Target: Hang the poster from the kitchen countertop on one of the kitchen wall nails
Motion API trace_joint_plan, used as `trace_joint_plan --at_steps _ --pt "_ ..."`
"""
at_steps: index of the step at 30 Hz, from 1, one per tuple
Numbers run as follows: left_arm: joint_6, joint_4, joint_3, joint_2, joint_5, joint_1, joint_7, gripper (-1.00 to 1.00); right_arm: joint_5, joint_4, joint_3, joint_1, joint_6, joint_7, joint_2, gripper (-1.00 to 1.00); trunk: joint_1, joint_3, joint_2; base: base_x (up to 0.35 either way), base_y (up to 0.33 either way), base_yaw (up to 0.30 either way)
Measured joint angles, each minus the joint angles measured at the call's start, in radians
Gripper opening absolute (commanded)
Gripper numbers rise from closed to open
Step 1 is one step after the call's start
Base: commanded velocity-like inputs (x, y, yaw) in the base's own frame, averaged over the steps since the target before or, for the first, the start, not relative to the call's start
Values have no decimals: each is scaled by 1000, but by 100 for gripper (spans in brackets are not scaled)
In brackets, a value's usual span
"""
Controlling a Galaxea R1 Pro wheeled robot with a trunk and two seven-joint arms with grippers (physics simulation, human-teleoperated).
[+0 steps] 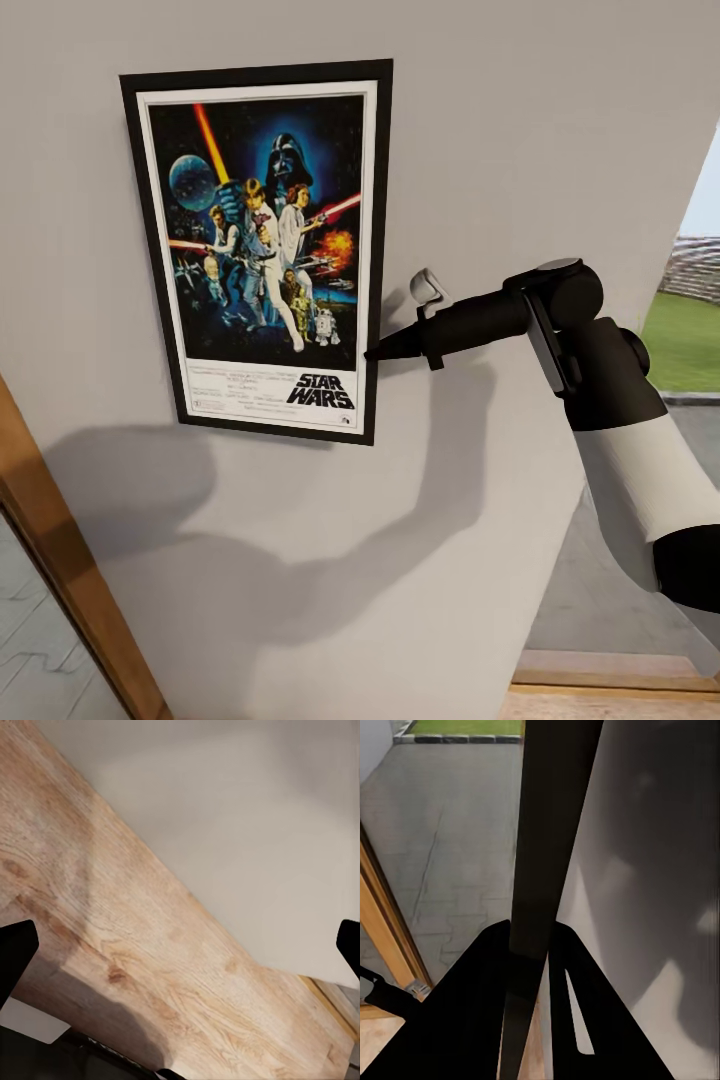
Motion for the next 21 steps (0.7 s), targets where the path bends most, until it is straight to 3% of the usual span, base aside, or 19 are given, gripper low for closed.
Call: trace_joint_plan --at_steps 13,15,21 --pt "0 0 0 0 0 0 0 100 0 0 0 0 0 0 0 -100 0 0 0 11 0 0" --pt "0 -3 10 -10 4 0 -1 100 0 2 -11 0 6 -3 -11 -100 0 0 0 0 0 0" --pt "0 -3 18 -10 4 0 -1 100 0 1 -33 0 6 -3 -11 -100 0 0 0 0 0 0"
